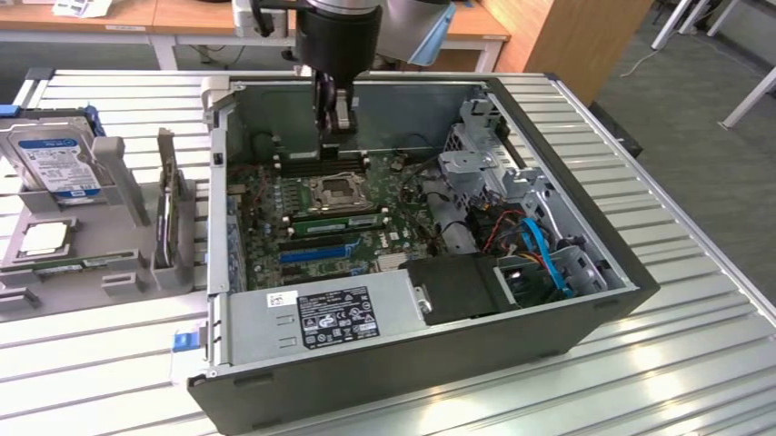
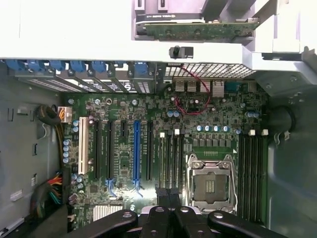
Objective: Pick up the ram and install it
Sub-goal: 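Press down the ram until it locks into place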
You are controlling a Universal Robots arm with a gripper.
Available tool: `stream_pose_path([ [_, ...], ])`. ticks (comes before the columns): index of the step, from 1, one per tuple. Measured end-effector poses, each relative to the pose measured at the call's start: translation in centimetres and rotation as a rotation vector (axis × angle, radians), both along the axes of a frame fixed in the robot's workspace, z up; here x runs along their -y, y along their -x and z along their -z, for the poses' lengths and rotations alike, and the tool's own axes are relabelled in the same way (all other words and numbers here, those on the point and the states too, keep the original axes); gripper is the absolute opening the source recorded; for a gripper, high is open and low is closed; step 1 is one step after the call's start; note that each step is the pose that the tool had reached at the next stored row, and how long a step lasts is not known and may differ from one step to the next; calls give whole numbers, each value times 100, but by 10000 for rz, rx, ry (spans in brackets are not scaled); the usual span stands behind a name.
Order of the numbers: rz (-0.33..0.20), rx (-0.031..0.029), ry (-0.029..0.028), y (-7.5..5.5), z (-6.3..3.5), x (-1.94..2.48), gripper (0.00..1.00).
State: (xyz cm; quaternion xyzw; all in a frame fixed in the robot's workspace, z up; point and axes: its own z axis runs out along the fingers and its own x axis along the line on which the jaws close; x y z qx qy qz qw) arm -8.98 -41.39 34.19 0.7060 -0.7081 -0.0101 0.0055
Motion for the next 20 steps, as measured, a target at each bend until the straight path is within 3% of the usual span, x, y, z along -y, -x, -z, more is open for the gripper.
stream_pose_path([
  [4, 0, 0, 1, 0, -51, 0, 10],
  [10, -2, 0, 1, -3, -51, 0, 10],
  [20, 0, -76, 0, -118, -52, 4, 10],
])
